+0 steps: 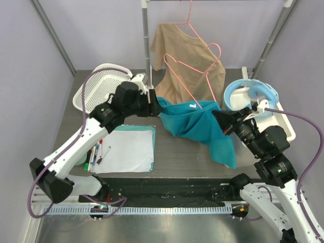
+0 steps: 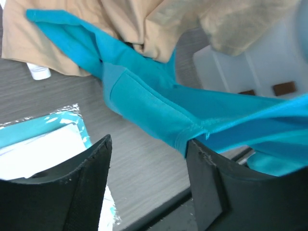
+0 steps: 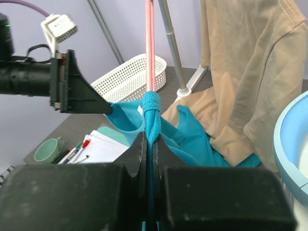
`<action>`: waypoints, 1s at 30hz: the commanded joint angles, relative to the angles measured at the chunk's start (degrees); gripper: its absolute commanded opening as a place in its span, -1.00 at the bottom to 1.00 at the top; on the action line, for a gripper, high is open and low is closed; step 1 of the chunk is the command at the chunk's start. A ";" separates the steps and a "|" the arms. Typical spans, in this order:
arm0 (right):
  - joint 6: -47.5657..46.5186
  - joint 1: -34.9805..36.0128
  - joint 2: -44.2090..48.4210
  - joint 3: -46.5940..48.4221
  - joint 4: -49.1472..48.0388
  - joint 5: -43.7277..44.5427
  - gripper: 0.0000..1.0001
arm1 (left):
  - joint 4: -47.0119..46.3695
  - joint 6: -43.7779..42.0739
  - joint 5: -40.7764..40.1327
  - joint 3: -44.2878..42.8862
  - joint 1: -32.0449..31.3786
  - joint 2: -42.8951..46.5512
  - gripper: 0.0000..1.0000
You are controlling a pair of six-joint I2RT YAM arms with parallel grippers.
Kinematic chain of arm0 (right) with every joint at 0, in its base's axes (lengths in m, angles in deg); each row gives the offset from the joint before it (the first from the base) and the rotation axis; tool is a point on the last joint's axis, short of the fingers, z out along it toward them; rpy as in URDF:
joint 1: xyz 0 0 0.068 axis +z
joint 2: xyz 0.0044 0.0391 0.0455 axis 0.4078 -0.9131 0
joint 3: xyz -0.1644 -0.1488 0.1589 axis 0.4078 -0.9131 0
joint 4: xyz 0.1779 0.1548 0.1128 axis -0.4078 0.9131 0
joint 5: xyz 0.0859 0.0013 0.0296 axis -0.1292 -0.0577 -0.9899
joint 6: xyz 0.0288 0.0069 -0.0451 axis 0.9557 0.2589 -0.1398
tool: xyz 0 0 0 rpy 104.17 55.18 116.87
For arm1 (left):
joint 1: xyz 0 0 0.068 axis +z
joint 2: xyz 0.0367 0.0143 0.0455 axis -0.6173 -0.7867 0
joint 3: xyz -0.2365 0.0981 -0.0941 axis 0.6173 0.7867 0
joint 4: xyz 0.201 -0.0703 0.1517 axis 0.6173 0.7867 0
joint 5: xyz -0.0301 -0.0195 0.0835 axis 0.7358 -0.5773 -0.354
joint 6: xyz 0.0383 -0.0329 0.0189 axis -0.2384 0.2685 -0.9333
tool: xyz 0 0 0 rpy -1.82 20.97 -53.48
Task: Remove the t-shirt from the hanger
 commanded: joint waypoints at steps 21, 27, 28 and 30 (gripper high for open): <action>8.25 0.08 -8.25 -1.96 -14.89 -6.31 -0.98 | -24.14 10.42 -17.95 -12.39 -20.10 -4.91 0.15; 7.55 0.16 -8.08 -2.49 -13.84 -6.92 -0.98 | -26.33 11.47 -18.31 -14.94 -20.27 -8.52 0.09; 7.29 0.16 -7.55 -2.40 -13.66 -6.84 -0.98 | -26.34 11.48 -18.57 -15.12 -20.36 -9.05 0.06; 7.02 0.16 -6.85 -2.49 -13.40 -6.49 -0.98 | -25.29 11.12 -19.01 -15.74 -20.45 -9.75 0.02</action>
